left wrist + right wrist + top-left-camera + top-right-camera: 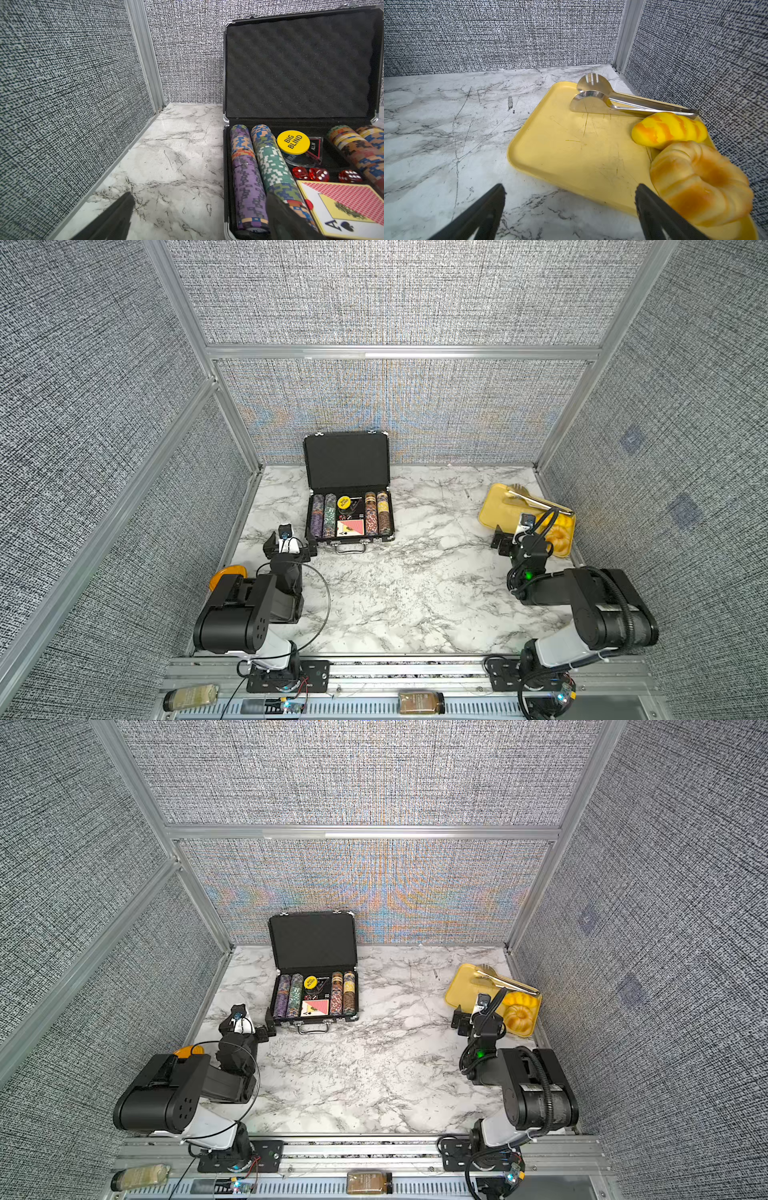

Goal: Close the poker set cases
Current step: Move the poker set case to the center of the board.

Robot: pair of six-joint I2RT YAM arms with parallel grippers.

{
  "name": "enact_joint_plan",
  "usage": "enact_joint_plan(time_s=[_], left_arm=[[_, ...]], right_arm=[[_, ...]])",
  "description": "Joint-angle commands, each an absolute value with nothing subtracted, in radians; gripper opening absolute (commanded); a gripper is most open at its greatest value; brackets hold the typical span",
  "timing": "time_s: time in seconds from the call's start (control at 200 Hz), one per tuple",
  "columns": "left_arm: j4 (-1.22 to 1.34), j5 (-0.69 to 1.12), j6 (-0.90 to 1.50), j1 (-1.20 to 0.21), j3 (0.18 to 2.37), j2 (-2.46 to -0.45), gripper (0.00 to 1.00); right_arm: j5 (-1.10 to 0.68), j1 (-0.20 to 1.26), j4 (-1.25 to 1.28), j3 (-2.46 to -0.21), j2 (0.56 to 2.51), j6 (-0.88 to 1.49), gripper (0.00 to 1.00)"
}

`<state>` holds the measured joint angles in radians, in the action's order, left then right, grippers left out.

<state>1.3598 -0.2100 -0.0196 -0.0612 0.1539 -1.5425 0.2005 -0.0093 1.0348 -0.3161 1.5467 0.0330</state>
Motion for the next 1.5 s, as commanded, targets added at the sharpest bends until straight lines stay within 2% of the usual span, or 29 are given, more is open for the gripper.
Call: enact_joint_plan(time_s=[0.0,1.395,1.495], left_arm=[[1.388,-0.212,-0.017,-0.061,0.156,-1.543,0.99],[1.397,-0.219,-0.020,-0.064,0.152,-1.540,0.99],[1.338,-0.266,-0.006,-0.068,0.157,-1.479,0.99]], right_arm=[[0.193,-0.010,1.040,-0.316,1.548,0.040,0.99],[0.189,-0.010,1.043,-0.315,1.542,0.038,0.99],[0.142,0.001,0.905,-0.353,1.462,0.002,0.99]])
